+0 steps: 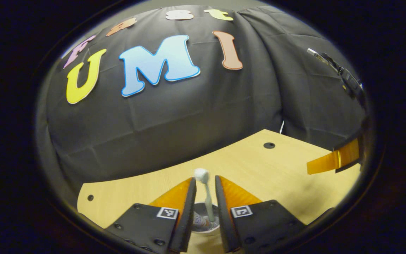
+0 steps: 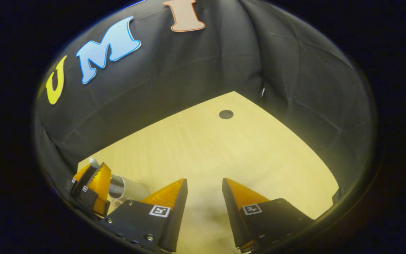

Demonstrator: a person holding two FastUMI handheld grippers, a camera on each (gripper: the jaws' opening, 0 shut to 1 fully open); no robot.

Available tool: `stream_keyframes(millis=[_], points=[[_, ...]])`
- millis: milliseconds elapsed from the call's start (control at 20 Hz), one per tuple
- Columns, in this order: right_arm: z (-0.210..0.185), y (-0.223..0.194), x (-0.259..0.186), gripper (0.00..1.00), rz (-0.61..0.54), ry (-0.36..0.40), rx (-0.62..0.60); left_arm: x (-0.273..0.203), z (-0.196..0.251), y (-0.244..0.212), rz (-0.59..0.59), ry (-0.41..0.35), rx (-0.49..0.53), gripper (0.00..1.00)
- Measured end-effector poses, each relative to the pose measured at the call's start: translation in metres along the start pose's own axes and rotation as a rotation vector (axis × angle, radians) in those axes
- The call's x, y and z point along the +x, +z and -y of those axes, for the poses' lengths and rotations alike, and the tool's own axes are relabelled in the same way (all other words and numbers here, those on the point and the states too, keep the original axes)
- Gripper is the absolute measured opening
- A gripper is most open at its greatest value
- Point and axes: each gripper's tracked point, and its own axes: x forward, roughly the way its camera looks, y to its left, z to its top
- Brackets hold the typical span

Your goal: Put the toothbrush and toothpaste on the desktop into the cup, then pick up the cup and place it on the coaster on the desktop.

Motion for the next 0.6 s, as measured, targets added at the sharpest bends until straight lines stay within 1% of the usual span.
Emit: stream_keyframes(millis=[50,100,150,500,550,600], points=[[-0.002,0.000,-0.001,0.59,-0.002,0.003,0.000,-0.001,0.001,-0.003,-0.005,0.000,-0.008,0.50],[-0.003,-0.001,-0.001,0.59,-0.002,0.007,-0.002,-0.004,0.001,-0.004,-0.011,0.002,-0.013,0.41],[-0.004,-0.001,0.000,0.59,-0.003,0.011,-0.005,-0.006,-0.001,-0.005,-0.015,0.008,-0.016,0.49],[-0.023,-0.007,-0.005,0.59,-0.023,0.062,-0.039,-0.026,-0.014,-0.003,-0.015,0.035,-0.049,0.49],[-0.028,-0.008,-0.006,0.65,-0.027,0.076,-0.047,-0.030,-0.017,-0.004,-0.017,0.040,-0.054,0.49],[-0.032,-0.010,-0.005,0.59,-0.031,0.090,-0.055,-0.034,-0.018,-0.004,-0.017,0.045,-0.062,0.49]])
